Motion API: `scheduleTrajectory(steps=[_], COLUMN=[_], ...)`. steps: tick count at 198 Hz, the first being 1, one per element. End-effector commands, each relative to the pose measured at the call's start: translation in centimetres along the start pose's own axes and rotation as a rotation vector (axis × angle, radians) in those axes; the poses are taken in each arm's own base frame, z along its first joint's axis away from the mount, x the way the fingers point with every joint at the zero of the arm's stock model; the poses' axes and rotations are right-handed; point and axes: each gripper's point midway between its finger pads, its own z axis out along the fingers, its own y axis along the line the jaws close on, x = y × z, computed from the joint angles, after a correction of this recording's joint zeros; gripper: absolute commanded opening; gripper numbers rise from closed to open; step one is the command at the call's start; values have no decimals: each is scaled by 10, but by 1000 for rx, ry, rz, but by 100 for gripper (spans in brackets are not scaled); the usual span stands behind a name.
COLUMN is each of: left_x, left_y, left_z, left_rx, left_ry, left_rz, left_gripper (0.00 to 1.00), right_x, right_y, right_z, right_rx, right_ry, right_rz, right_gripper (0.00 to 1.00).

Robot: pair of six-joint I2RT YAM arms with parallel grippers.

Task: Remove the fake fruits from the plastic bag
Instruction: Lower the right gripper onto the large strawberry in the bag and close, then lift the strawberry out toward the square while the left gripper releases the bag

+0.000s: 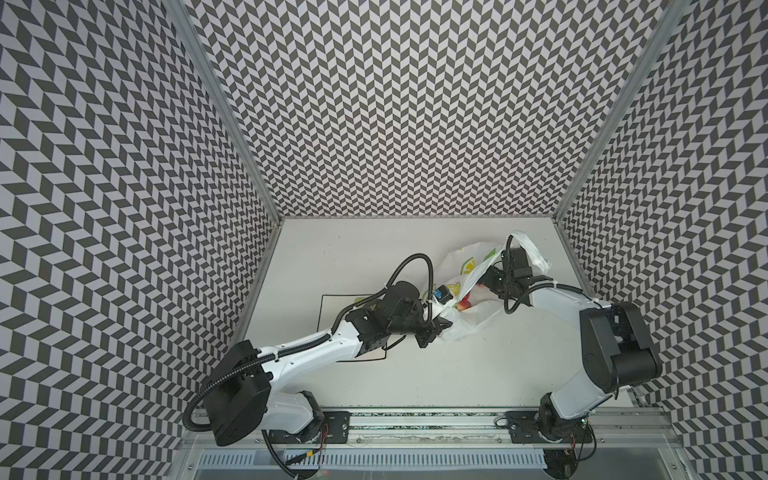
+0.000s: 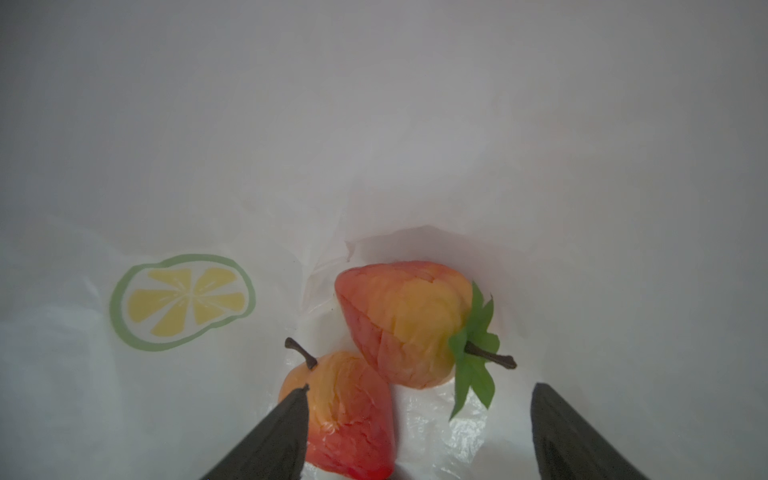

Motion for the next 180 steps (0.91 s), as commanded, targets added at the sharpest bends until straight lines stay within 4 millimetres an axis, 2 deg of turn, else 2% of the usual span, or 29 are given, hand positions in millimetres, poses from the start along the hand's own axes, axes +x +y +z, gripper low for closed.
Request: scheduleTrajectory(steps=[1, 36, 66, 72, 123, 157, 180], left_x=[-4, -9, -13, -14, -16, -16, -17], left_y=[-3, -6, -7, -7, -7, -4, 2], left_z=[4, 6, 8, 8, 7, 6, 5], left_rx=[10, 17, 20, 18, 12, -4, -40], left_ry=[0, -8, -13, -16, -24, -29, -33], left_rz=[8, 21, 31, 32, 34, 33, 31], left_gripper=[0, 0, 0, 0, 0, 0, 0], right_x=[-11, -27, -32, -34, -37, -38, -44], right_y=[1, -3, 0, 0, -9, -17, -13], right_z=[4, 15, 32, 36, 62, 68, 62], right_rx=[33, 90, 109, 118, 204, 256, 246], right_ry=[-51, -97, -87, -85, -65, -68, -92], right_rz=[6, -18, -15, -16, -21, -30, -54], right_gripper=[83, 86, 89, 95, 97, 92, 83])
